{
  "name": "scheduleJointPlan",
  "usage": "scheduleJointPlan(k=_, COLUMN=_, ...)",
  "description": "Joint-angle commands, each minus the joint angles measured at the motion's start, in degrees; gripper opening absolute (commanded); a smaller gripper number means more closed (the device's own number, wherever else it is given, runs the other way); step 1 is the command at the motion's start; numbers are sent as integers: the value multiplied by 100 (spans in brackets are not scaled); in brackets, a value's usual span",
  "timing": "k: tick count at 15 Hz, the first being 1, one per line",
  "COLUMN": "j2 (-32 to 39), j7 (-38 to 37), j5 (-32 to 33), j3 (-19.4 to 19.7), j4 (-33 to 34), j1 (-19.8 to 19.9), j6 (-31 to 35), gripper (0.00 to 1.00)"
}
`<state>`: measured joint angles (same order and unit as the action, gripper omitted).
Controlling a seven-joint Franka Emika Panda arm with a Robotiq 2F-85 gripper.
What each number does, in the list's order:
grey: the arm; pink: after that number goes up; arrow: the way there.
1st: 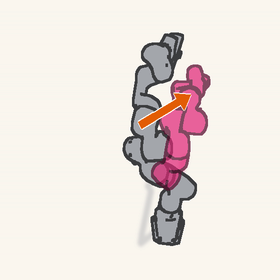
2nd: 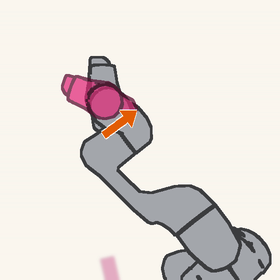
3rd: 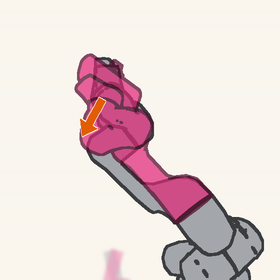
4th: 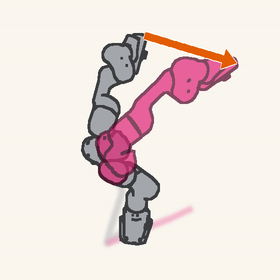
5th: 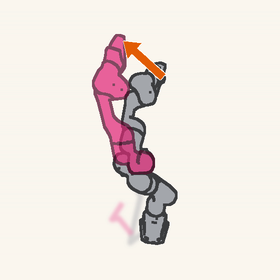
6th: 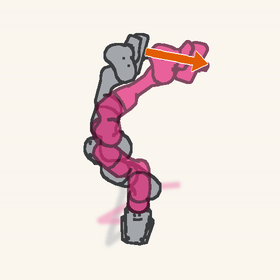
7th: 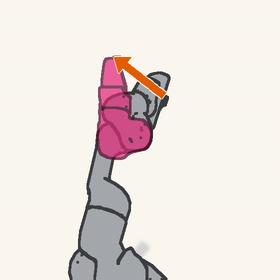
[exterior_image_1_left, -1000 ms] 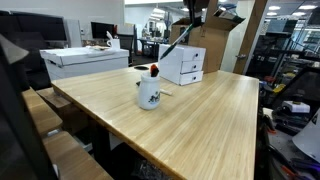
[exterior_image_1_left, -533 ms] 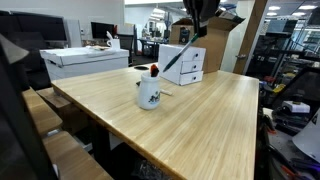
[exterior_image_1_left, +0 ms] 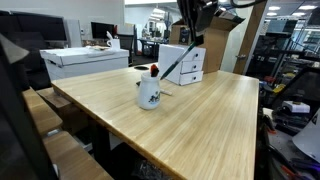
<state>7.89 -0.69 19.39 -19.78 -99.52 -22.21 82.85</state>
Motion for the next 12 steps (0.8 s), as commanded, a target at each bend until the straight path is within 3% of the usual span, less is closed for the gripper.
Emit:
scheduleJointPlan(k=1, j2=171, j7=-259, j5=-26, j3=-58, j4=256, j1=-111, j6=-31, gripper=6)
scheduleJointPlan(k=4, j2=289, j7=-409, j5=-28, j3=-86, j4=461, j1=-215, j6=-45, gripper=6)
scheduleJointPlan(k=5, j2=94, j7=-135, j5=-2, j3=67, j4=218, j1=-16, j6=154, gripper=6)
scheduleJointPlan(k=12, j2=74, j7=-122, j5=22, j3=369, j4=199, j1=236, j6=251, gripper=6)
